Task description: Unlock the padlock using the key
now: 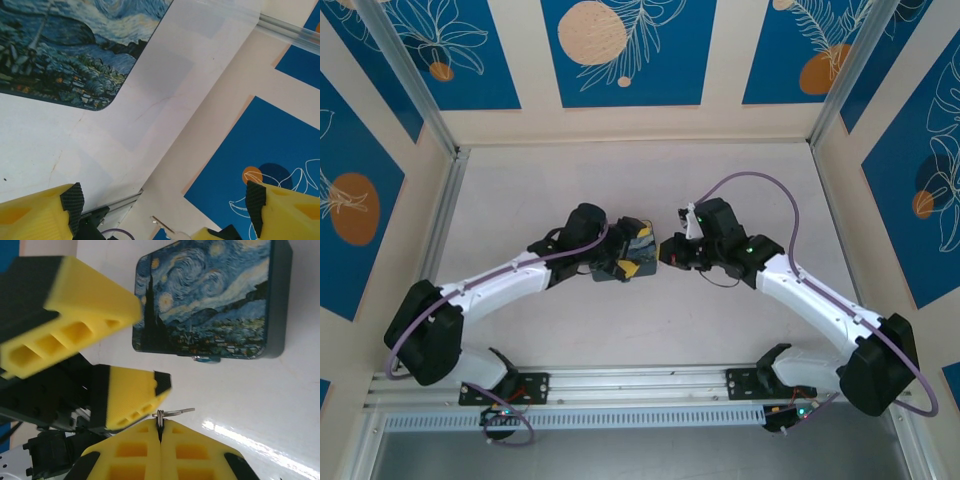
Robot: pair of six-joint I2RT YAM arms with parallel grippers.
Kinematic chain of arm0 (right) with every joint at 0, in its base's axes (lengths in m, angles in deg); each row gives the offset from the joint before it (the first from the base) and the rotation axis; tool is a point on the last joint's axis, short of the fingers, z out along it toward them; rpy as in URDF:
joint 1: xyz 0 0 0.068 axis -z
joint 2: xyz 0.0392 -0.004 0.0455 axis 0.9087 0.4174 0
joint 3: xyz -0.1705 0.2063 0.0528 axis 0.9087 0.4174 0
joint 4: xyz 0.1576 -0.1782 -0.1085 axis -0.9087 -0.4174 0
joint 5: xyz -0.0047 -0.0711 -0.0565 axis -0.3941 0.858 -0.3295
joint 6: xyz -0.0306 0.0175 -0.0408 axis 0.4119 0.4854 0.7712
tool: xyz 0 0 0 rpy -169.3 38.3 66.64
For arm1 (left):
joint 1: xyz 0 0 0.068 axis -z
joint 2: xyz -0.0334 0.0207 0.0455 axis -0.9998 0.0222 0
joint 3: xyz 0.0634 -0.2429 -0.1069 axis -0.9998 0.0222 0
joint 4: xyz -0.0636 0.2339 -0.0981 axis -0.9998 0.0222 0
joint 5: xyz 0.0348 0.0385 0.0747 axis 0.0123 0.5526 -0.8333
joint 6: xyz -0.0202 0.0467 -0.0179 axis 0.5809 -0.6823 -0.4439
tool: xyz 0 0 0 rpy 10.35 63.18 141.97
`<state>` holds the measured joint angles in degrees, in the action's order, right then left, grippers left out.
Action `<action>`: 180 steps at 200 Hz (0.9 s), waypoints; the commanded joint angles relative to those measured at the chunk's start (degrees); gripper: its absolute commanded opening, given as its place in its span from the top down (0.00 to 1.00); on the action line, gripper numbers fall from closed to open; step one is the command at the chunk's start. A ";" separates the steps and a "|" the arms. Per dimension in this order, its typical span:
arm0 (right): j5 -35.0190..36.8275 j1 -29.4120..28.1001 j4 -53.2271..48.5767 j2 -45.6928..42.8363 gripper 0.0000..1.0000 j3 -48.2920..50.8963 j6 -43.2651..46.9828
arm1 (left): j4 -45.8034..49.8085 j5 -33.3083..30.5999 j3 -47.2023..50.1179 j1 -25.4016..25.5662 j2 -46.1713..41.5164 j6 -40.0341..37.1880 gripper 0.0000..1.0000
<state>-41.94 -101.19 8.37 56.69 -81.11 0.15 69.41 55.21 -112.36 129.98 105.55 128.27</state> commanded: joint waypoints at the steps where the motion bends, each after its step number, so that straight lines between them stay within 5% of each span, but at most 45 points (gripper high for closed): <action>1: -0.51 -1.17 1.93 1.53 1.00 -3.09 -0.69 | -2.62 1.55 -1.91 1.15 1.14 1.25 0.16; 52: 0.41 -3.55 2.69 4.61 1.00 -4.61 -0.52 | -5.36 1.76 -2.31 1.78 2.68 2.58 0.20; 98: 0.87 -3.96 3.12 3.89 1.00 -1.86 -1.11 | -7.76 1.32 -1.00 1.75 3.23 3.66 0.41; 180: 1.28 -3.87 2.94 2.61 1.00 0.14 -1.18 | -9.79 1.50 -0.03 1.79 4.98 4.35 0.54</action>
<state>-41.21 -104.75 11.34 61.02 -81.52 -0.93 61.87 56.09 -113.01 131.03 109.59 131.90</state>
